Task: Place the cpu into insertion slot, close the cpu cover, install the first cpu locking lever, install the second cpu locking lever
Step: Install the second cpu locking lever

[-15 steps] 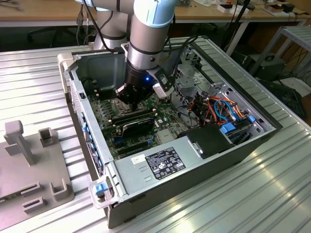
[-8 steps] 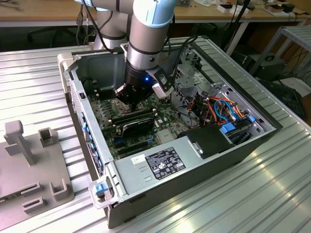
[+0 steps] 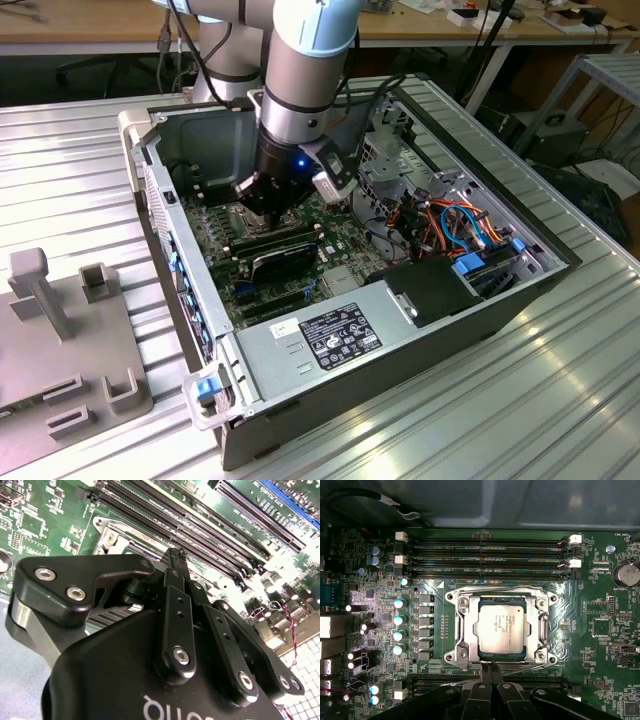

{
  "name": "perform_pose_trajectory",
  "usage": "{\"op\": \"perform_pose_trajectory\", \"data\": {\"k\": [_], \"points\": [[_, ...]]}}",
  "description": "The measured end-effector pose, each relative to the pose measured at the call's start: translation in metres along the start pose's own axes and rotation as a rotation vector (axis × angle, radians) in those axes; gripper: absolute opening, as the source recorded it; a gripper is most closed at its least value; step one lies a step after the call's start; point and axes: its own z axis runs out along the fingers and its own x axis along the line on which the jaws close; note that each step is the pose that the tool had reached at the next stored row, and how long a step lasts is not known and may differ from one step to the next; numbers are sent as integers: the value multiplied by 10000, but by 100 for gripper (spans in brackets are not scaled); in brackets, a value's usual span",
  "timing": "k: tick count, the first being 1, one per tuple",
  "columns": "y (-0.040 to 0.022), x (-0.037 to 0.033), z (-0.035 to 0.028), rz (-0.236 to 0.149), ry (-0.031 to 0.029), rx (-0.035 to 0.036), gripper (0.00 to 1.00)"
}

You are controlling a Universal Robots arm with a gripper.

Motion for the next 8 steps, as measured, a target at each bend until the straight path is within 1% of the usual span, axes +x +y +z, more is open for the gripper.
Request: {"op": "perform_pose_trajectory", "data": {"k": [3,8], "points": [[-1,49,13,1,1,3,11],[-1,93,42,0,2,1,11]]}}
